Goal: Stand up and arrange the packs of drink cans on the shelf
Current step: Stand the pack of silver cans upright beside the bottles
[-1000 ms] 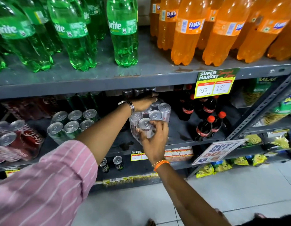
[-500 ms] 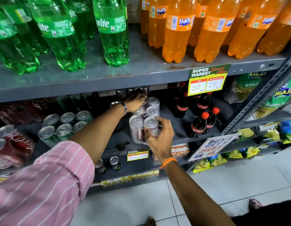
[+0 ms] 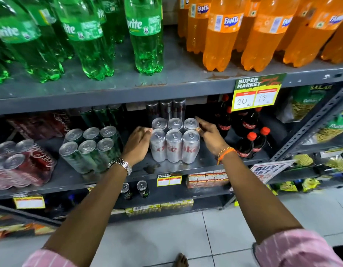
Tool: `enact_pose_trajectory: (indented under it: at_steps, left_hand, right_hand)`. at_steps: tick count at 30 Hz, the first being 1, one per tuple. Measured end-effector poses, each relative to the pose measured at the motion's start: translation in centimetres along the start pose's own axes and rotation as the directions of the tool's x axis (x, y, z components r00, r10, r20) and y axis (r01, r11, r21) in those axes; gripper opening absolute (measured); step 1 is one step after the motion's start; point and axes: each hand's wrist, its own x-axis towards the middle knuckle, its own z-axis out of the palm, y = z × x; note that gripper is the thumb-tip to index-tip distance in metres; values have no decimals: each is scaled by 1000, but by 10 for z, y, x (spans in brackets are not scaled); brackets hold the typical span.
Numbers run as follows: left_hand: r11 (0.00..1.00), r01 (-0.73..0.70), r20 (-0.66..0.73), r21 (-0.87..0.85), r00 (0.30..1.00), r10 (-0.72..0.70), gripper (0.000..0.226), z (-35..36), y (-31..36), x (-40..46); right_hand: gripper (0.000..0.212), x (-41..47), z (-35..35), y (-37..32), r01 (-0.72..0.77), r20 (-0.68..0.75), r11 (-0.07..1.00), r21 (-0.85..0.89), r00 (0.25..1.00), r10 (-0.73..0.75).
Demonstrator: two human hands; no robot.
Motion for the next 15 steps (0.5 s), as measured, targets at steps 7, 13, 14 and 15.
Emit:
enact_pose_trajectory:
  at_steps: [7, 13, 14, 15]
  left_hand:
    - [974, 76, -10, -212, 997, -79, 54, 17, -20, -16]
    - [947, 219, 105, -234, 974, -199, 59, 43, -30, -21]
    - [951, 208, 87, -231, 977, -192, 61, 45, -29, -21]
    - [956, 193, 72, -220, 981, -181, 63, 46, -29, -20]
  right_hand:
    - [39, -19, -6, 25, -17, -214, 981, 193, 975, 59]
    - [51, -54, 28, 56, -8, -209, 1000, -17, 978, 4]
    - [52, -53, 31, 54, 7, -215, 999, -50, 976, -18]
    - [51, -51, 31, 52, 19, -220, 997, -73, 975, -34]
